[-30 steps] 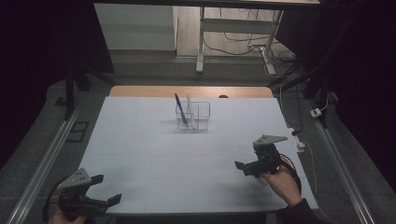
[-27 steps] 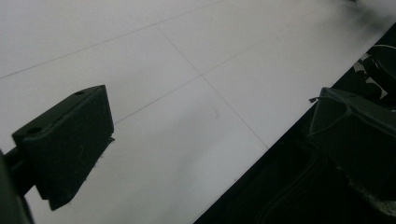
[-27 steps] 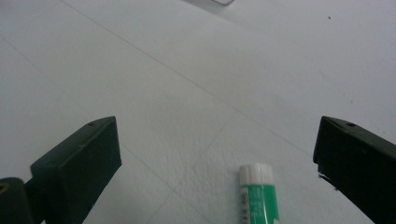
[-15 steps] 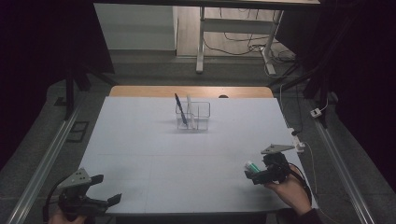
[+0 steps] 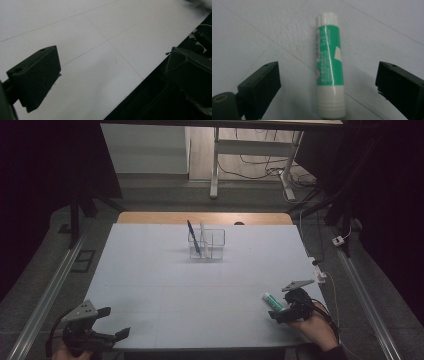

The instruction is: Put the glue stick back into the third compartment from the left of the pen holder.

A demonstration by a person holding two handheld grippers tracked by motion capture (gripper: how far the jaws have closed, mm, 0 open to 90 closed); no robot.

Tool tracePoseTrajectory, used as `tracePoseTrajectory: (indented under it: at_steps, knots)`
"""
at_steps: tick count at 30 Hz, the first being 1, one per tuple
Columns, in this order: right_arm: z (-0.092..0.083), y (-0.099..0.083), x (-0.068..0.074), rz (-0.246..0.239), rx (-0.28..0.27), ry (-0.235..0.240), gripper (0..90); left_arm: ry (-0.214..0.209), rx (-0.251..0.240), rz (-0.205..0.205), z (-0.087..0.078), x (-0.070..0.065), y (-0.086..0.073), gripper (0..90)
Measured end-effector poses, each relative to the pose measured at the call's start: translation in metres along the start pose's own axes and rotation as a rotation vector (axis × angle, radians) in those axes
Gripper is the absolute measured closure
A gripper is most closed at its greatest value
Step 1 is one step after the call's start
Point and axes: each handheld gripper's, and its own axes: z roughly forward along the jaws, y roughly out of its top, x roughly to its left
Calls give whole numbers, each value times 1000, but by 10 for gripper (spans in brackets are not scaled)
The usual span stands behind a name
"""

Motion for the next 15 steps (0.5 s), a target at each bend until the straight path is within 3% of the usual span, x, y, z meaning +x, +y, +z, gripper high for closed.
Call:
tracePoseTrajectory:
  at_steps: [6,10,15]
  knots:
    - [4,-4,0,-25,73,-18,238,-1,1,0,0,0,0,0]
    - [2,-4,0,-35,76,-34,376,-1,2,0,0,0,0,0]
    - [-1,-3,0,-31,78,-27,617,0,3,0,0,0,0,0]
